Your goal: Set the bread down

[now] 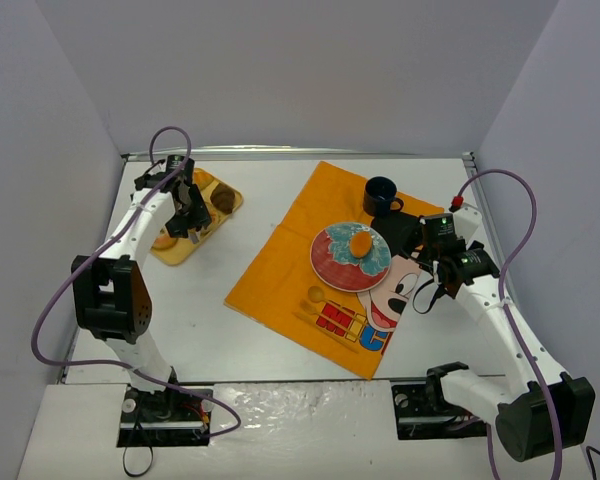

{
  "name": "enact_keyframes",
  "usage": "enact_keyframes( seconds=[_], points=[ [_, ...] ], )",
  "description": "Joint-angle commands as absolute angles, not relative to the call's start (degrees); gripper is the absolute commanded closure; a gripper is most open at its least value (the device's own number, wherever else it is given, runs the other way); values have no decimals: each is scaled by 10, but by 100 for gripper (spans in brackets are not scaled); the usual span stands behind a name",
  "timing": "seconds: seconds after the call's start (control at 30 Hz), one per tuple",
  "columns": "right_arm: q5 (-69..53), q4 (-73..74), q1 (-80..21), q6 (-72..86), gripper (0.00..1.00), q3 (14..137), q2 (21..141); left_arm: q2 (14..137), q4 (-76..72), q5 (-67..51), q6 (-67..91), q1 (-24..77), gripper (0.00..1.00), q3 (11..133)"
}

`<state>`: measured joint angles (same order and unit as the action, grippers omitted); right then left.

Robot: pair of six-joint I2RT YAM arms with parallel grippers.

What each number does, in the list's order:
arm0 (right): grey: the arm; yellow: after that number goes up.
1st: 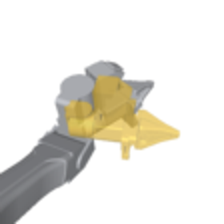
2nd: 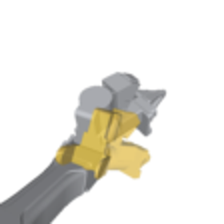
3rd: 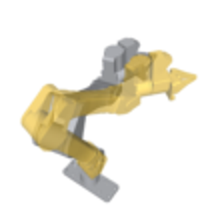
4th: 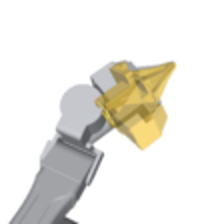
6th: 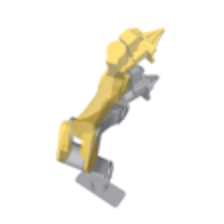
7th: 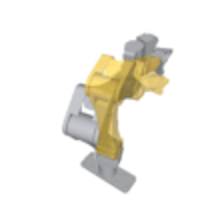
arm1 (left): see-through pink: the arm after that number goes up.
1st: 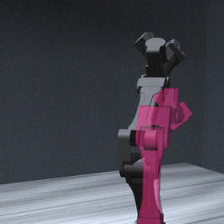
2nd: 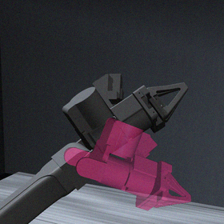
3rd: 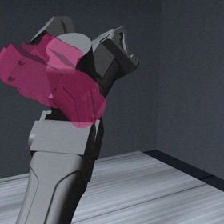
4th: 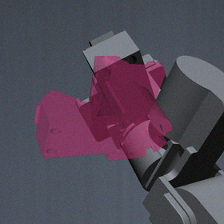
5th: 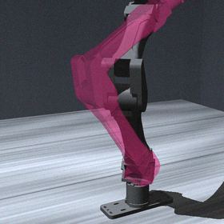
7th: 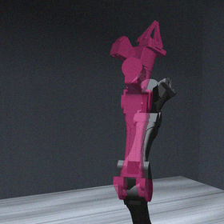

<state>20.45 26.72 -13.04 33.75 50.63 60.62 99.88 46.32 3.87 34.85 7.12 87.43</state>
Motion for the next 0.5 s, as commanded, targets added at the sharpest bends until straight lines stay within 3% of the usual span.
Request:
enact_keyframes(
  seconds=[0.0, 0.2, 0.4, 0.47],
  points=[
    [208, 244, -126, 330, 0, 505, 603, 984, 429, 21, 338, 58, 55, 883],
    [207, 242, -126, 330, 0, 502, 605, 982, 431, 19, 337, 52, 72, 877],
    [204, 240, -126, 329, 0, 501, 606, 965, 440, 31, 337, 52, 99, 874],
    [204, 240, -126, 329, 0, 501, 606, 957, 449, 40, 334, 52, 100, 879]
  ],
)
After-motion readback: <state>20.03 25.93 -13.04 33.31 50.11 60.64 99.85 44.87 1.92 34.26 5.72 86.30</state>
